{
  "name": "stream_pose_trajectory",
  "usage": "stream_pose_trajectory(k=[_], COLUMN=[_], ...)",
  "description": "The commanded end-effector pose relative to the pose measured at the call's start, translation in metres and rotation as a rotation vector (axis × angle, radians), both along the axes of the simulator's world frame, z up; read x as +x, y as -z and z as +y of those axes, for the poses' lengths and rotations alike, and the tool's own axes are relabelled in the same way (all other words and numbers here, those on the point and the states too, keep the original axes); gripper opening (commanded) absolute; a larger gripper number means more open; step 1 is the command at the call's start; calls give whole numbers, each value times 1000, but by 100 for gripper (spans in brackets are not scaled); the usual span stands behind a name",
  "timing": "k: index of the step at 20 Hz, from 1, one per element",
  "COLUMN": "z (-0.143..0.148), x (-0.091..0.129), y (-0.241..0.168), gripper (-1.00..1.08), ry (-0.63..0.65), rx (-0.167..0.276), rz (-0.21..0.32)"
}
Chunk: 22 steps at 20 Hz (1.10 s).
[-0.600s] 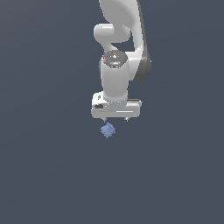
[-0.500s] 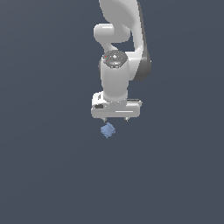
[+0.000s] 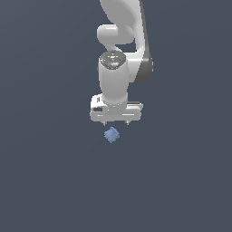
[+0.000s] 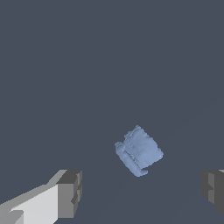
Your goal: Pick up the object and move it to a goal position.
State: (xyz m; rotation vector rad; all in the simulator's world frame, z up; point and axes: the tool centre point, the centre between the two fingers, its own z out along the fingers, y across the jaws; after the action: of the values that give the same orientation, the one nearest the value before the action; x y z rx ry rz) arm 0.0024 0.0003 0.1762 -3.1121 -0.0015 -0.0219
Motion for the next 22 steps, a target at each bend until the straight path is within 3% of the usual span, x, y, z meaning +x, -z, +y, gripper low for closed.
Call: stream_pose_trajectory(k=[1, 12, 22], z=[-1, -4, -12], x=[0, -2, -7], y=[-1, 9, 36], gripper=[100, 100, 100], ry=[0, -74, -283], rx=[0, -7, -22], rz=[1, 1, 2])
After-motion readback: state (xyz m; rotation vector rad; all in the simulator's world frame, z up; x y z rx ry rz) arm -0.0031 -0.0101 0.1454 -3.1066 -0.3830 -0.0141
